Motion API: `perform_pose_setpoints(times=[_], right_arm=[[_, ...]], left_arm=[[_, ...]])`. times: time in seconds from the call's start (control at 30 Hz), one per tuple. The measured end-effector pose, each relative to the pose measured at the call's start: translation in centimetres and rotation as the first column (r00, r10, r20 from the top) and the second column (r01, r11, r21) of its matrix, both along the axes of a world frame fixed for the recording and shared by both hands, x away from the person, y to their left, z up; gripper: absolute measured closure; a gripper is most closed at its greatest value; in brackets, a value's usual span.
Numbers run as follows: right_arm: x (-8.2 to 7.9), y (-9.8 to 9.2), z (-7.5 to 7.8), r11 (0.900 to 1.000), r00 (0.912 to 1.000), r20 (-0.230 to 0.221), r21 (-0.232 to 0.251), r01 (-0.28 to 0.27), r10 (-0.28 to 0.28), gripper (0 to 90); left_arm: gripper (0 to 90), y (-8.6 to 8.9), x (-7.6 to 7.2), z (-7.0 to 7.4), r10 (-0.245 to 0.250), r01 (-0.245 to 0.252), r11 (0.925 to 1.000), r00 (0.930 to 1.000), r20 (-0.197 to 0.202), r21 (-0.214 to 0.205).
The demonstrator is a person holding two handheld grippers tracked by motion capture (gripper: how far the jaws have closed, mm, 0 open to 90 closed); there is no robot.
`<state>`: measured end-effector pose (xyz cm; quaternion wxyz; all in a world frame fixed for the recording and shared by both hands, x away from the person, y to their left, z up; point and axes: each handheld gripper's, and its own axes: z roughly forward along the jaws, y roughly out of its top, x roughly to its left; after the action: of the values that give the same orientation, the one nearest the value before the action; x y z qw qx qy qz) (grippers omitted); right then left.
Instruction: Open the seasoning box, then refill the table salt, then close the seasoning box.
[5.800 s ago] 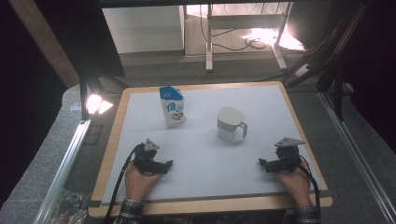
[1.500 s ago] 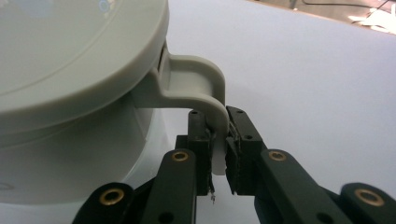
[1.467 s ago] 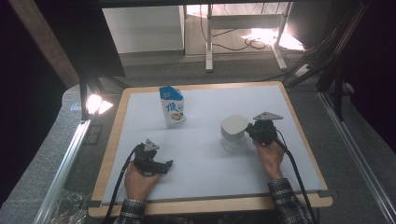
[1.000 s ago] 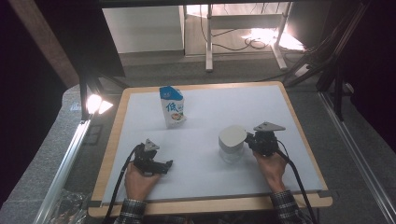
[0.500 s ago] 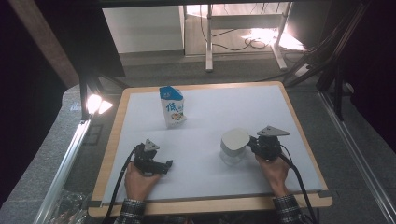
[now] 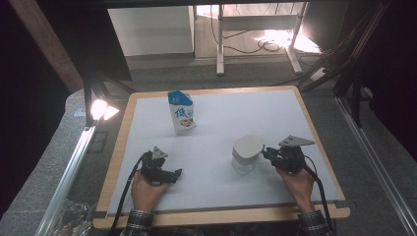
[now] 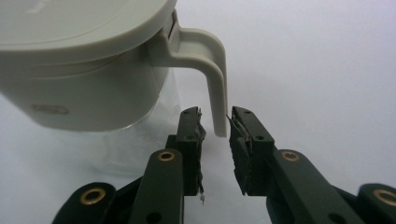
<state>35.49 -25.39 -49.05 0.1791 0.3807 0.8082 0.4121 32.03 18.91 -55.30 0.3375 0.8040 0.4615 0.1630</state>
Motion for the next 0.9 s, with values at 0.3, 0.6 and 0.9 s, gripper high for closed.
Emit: perform_pose_setpoints(times=[0.3, 0.6, 0.9], right_arm=[[-0.3, -1.1, 1.5, 0.9981, 0.9981, -0.016, -0.014, -0.060, 0.060, 85.3], [0.1, -1.4, 3.0, 0.9960, 0.9966, -0.021, 0.043, -0.079, 0.080, 88.2], [0.8, -1.4, 4.3, 0.9962, 0.9974, -0.032, 0.060, -0.063, 0.065, 89.0]], left_arm=[[1.9, 0.0, 0.0, 0.0, -0.003, 0.003, 1.0000, 1.0000, 0.001, 0.001], [1.9, 0.0, 0.0, 0.0, -0.004, 0.004, 1.0000, 1.0000, 0.002, 0.002], [1.9, 0.0, 0.0, 0.0, -0.004, 0.004, 1.0000, 1.0000, 0.001, 0.002]])
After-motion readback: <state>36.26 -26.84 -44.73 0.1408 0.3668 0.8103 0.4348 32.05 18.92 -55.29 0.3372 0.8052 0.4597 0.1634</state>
